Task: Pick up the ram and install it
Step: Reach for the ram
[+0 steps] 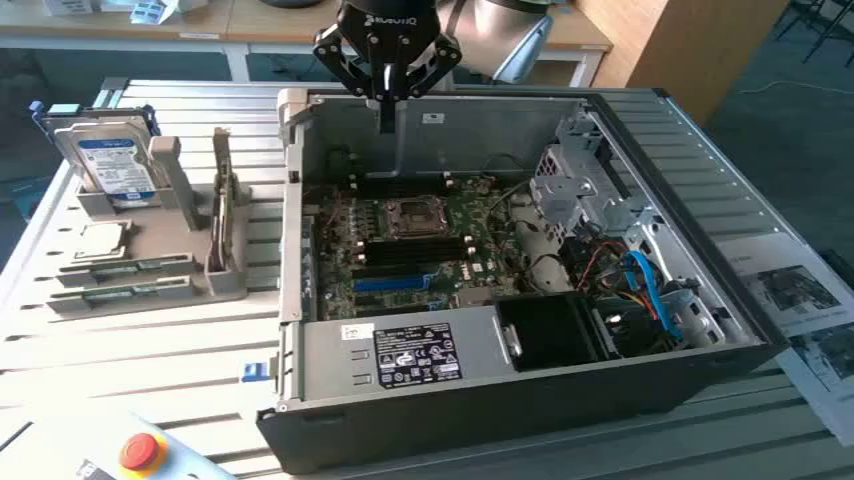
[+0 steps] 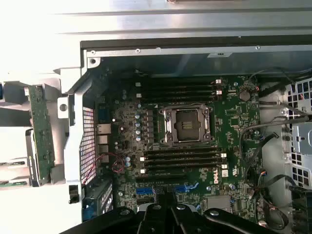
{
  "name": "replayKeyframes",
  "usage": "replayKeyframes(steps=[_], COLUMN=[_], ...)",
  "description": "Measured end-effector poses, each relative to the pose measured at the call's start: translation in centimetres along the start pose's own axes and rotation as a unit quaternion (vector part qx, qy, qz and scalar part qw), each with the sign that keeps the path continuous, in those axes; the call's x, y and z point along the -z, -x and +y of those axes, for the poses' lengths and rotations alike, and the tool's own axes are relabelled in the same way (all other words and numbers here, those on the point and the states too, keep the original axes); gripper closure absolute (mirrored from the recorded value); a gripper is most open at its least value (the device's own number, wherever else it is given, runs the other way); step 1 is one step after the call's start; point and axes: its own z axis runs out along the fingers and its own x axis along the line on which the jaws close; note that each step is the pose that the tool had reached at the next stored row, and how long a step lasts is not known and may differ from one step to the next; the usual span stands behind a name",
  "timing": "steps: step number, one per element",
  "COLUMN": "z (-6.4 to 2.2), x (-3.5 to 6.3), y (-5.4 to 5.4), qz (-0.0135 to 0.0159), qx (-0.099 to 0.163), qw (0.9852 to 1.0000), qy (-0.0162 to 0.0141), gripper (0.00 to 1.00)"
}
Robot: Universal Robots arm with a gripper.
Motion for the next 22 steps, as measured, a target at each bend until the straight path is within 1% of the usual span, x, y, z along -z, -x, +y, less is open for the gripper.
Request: replayKeyframes(steps=[22], z=[0.0], x=[0.0], y=[0.0], qz=[0.0], qx=[0.0], qw=[1.0], qy=[0.0], gripper=[0.89])
